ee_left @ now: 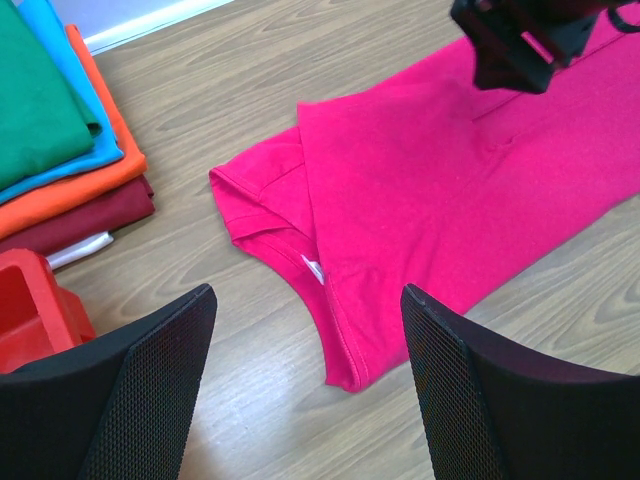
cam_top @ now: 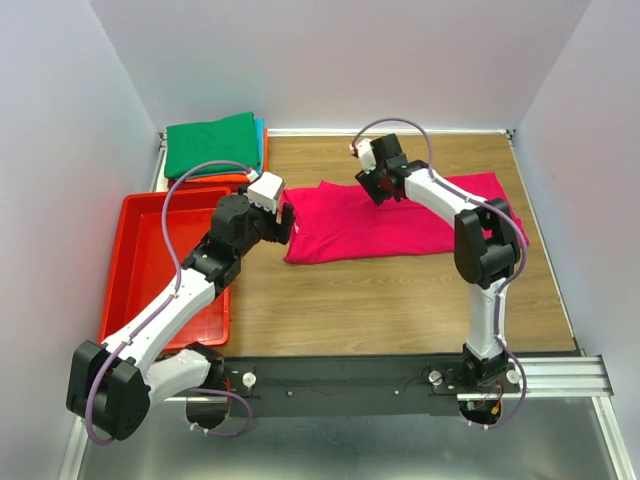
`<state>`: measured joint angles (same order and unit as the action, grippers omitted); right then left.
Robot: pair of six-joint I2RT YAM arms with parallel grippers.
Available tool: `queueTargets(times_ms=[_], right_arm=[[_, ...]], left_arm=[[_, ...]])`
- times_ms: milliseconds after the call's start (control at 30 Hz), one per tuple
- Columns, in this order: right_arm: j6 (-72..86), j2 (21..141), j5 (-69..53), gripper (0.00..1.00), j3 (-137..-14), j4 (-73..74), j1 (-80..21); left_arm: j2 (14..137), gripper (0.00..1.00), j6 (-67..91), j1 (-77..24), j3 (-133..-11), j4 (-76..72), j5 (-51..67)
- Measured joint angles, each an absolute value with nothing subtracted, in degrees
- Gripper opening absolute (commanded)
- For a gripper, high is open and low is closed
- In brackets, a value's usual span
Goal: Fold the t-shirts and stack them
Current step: Fold the tshirt
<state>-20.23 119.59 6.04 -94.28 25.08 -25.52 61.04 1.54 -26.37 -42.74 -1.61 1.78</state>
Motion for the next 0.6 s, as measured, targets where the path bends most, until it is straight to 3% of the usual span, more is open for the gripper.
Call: queueTargets(times_ms=[200,333,533,600], right_arm=[[-19.42,117.8,7.14,0.7,-91.26,24.82,-23.59],[-24.49,112.66,-1.02,0.72,-86.89,25.43,-23.51],[-47.59,96.66,-16.67,0.76,-71.79,29.67,-23.53],[-53.89,93.25,-18.37,0.76,-67.11,30.85,-23.55]], left_arm=[[61.06,0.82,1.54,-26.37,-42.74,-1.61,1.8],[61.08,0.82,1.56,-26.37,-42.74,-1.61,1.83],[63.18,0.8,4.54,-26.3,-42.74,-2.74,4.08],[65.65,0.74,8.51,-26.17,-42.74,-3.11,5.96]])
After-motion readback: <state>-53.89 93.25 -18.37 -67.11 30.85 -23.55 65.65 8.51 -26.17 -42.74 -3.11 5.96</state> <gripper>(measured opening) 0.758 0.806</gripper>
